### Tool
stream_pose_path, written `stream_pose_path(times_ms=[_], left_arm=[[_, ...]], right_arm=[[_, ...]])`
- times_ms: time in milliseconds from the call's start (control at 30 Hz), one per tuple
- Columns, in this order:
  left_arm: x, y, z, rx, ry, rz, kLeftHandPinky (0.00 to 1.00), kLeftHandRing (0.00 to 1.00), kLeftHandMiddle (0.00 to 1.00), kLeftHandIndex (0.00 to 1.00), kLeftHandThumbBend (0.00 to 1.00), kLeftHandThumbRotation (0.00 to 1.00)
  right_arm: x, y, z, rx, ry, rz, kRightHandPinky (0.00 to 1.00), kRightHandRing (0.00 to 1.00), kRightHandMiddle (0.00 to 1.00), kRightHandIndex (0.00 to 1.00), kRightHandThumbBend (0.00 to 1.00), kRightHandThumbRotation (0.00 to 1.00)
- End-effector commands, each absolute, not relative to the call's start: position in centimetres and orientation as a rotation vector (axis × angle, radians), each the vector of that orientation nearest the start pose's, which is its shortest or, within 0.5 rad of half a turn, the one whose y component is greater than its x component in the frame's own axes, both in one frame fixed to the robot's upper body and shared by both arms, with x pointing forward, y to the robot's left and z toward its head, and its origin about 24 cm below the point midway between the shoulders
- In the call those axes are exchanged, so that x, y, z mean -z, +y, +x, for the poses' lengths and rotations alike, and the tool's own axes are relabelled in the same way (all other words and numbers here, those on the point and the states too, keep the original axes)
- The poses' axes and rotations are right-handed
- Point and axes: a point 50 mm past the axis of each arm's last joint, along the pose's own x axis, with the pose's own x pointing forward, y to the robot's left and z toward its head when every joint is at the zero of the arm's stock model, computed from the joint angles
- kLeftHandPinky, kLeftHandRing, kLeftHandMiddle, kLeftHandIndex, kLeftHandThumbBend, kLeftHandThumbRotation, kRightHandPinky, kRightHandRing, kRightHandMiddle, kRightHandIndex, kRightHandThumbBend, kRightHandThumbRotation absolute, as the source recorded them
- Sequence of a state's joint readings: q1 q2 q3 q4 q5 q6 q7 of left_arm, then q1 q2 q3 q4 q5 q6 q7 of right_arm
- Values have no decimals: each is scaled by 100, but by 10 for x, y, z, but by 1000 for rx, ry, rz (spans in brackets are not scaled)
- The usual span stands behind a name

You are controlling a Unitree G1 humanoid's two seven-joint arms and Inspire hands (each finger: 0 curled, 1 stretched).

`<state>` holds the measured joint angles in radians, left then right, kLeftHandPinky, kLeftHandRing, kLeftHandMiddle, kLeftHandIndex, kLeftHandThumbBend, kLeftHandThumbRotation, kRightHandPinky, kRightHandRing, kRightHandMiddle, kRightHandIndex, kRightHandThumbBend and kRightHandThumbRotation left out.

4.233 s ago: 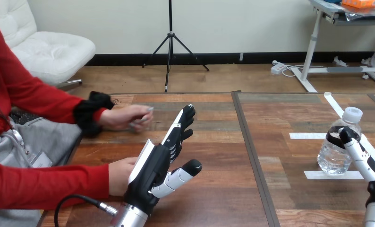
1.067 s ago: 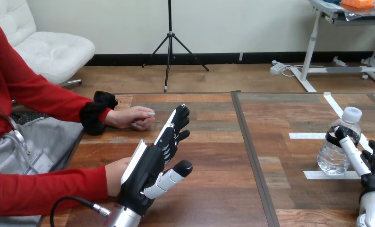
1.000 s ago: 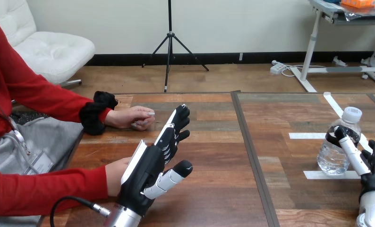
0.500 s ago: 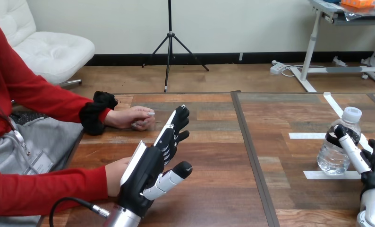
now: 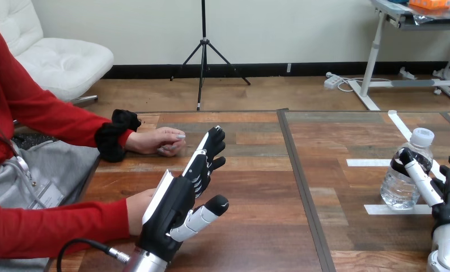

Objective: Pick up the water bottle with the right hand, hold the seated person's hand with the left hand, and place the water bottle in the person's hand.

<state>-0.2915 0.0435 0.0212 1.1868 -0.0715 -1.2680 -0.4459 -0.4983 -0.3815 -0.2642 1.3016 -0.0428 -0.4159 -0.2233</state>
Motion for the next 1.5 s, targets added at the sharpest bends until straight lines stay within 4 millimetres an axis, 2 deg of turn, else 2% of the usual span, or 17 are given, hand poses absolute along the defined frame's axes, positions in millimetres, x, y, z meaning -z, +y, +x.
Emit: stream_pose_path(times_ms=[0,233,767,1067,1467], left_arm=[[5,140,245,396,-440,99,92,97,100,100,100,82],[5,140,244,398,-439,100,92,97,100,100,100,81],[7,139,241,388,-439,92,91,97,100,100,100,80],[7,137,240,388,-446,90,91,96,100,100,100,81],[6,134,239,388,-454,88,91,96,100,100,100,81]], right_arm=[[-3,-291,309,458,234,-227,87,94,98,100,100,65],[-6,-288,313,430,213,-196,93,99,100,100,100,62],[-10,-278,321,392,200,-206,97,100,100,100,100,60],[-12,-273,324,366,195,-189,99,100,100,100,100,54],[-12,-268,328,372,222,-263,81,91,95,100,100,58]])
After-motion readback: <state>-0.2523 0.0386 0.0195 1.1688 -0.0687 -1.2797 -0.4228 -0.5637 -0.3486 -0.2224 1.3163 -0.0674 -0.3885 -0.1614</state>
